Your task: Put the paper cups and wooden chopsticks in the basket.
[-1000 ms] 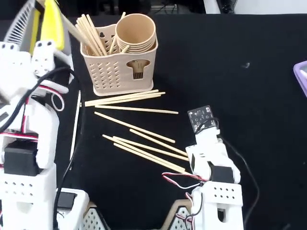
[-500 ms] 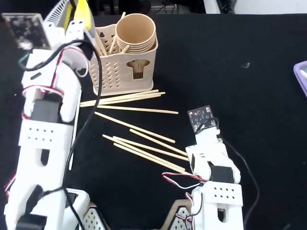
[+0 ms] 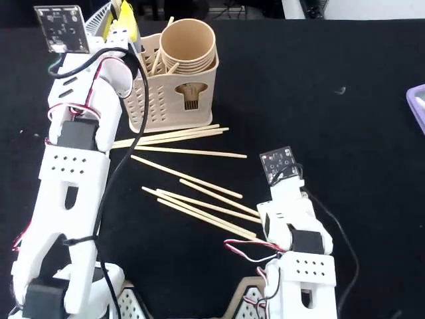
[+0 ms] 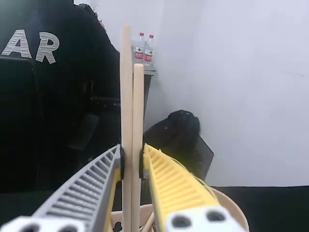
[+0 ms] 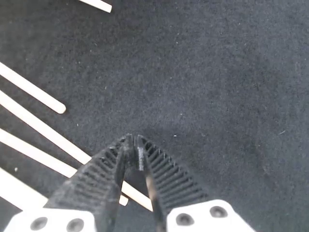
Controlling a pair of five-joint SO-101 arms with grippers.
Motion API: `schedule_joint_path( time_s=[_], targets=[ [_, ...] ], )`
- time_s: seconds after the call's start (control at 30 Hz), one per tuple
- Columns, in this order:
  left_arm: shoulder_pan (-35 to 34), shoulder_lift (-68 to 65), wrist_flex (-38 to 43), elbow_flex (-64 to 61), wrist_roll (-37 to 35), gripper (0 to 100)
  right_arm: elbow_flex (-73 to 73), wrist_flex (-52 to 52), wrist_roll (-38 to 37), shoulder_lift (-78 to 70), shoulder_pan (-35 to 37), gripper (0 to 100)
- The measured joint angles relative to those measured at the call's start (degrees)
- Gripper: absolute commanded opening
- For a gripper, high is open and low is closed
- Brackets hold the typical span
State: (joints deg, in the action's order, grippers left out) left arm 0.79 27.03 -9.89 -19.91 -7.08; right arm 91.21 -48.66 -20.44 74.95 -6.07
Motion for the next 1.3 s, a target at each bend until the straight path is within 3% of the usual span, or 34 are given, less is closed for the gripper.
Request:
schedule_joint_path(
  time_s=[0.37, 0.57, 0.7, 0.87, 1.13, 1.2, 1.3],
  targets=[
    [-2.8, 0.0, -3.6, 0.0, 0.0, 10, 0.0, 0.0, 0.0, 0.0, 0.0, 1.2],
    [-3.4, 0.0, -4.8, 0.0, 0.0, 3, 0.0, 0.0, 0.0, 0.4, 0.0, 1.2],
    [-3.3, 0.0, -9.9, 1.3, 0.0, 12, 0.0, 0.0, 0.0, 0.4, 0.0, 1.2],
    [-5.5, 0.6, -28.3, 11.1, 0.0, 27, 0.0, 0.0, 0.0, 0.4, 0.0, 1.2],
    [-15.1, 6.4, -68.2, 23.9, 0.5, 27, 0.5, 0.0, -1.4, 0.4, 0.0, 1.2],
    [-18.4, 6.3, -76.7, 22.1, 3.5, 27, 0.5, 0.0, -1.5, 0.4, 0.0, 1.2],
    [-19.6, 3.5, -80.4, 12.4, 12.9, 28, 0.5, 0.0, -1.5, 0.4, 0.0, 1.2]
  ],
)
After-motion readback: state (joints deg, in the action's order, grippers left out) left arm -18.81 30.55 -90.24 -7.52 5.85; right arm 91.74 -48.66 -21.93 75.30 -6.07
